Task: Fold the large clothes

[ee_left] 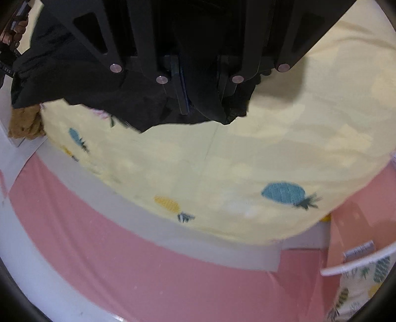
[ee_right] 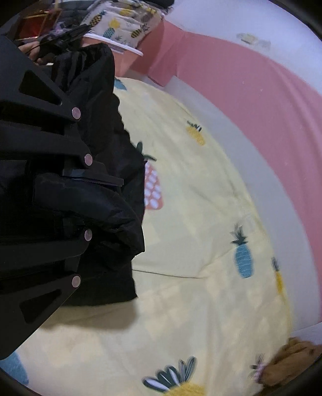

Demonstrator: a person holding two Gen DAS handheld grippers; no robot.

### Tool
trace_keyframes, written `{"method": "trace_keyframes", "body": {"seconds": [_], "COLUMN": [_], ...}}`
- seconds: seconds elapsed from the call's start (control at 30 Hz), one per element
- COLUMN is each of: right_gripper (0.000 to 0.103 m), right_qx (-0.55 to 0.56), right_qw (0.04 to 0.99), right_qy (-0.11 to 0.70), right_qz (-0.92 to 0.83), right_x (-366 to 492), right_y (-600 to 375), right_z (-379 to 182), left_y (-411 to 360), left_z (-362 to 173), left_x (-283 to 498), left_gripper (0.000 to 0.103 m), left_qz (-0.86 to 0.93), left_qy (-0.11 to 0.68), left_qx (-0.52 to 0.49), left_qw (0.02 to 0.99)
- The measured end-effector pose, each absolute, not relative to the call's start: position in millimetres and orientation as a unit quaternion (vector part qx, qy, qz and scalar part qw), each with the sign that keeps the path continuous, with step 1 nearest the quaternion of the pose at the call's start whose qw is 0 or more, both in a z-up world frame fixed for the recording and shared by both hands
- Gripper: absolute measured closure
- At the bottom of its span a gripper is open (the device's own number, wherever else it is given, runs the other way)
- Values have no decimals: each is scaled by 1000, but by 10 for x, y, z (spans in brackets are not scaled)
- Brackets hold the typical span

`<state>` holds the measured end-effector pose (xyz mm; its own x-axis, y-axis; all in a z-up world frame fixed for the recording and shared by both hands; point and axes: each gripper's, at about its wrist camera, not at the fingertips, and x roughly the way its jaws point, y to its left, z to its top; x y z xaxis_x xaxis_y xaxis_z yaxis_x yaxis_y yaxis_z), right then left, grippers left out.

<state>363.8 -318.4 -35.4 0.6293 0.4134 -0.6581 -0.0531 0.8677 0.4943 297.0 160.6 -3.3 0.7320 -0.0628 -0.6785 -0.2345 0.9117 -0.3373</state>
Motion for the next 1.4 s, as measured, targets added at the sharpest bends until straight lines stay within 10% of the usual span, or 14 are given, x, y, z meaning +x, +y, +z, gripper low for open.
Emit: {"method": "trace_keyframes", "body": {"seconds": [0.23,0.33,0.43,0.57,0.67,1.07,1.2,1.4], "right_gripper": [81,57,27,26,26,26,85,88], "right_qx": [241,251,265,249,223,182,151,133], "right_qw": [868,867,871,891,897,856,867,894], "right_qy": [407,396,362,327,333,432,423,408], "right_qz": [152,172,199,194,186,218,216,127], "right_x": [3638,3578,3464,3379,3390,3968,3905,4068], "right_y": [-3245,-3255,-3328,-3408,-3407,-3372,-3199,-3099], "right_z": [-394,-187,86,283,243,-315,-198,-150], "left_y": [1626,1641,1723,1829,1912,1845,1769,1761], "left_z": [-185,-42,184,428,504,-64,48,212], "left_x": [3025,3002,2905,2779,2736,3369,3416,3494], "left_gripper": [82,74,52,18,14,25,57,77], "left_qz": [36,25,-6,2,11,-46,-46,6], "left_qy": [353,353,326,278,264,415,403,353], "left_qx": [-211,-209,-241,-255,-256,-214,-187,-190], "left_qw": [911,912,914,926,930,883,895,916]}}
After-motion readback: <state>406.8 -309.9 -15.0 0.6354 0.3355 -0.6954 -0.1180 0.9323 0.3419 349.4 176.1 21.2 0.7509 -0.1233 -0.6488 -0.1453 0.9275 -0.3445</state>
